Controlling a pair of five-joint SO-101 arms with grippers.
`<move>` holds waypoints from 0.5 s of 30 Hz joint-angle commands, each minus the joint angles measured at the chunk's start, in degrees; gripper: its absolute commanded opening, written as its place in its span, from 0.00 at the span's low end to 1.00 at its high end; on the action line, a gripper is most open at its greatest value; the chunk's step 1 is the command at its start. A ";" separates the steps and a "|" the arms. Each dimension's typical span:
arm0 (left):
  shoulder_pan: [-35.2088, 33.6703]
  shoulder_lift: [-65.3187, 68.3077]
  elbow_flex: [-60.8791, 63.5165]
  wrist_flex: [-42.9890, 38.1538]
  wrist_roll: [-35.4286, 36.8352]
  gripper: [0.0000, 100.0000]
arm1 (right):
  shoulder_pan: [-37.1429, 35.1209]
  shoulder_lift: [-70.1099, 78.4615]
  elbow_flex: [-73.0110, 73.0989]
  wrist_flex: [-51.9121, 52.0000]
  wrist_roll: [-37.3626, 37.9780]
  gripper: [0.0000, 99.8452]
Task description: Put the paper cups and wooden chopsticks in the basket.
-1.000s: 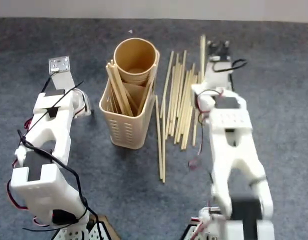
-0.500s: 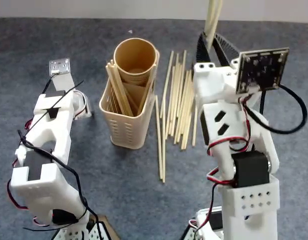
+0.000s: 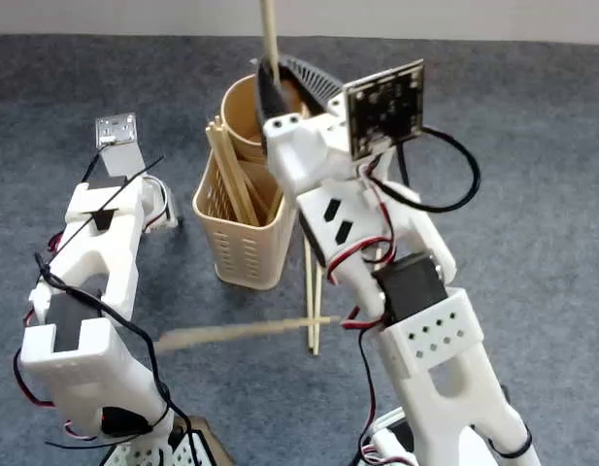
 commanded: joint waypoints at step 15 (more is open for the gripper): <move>0.13 -0.40 -0.57 -0.53 -0.53 0.22 | -4.70 -17.27 35.03 -9.45 3.08 0.02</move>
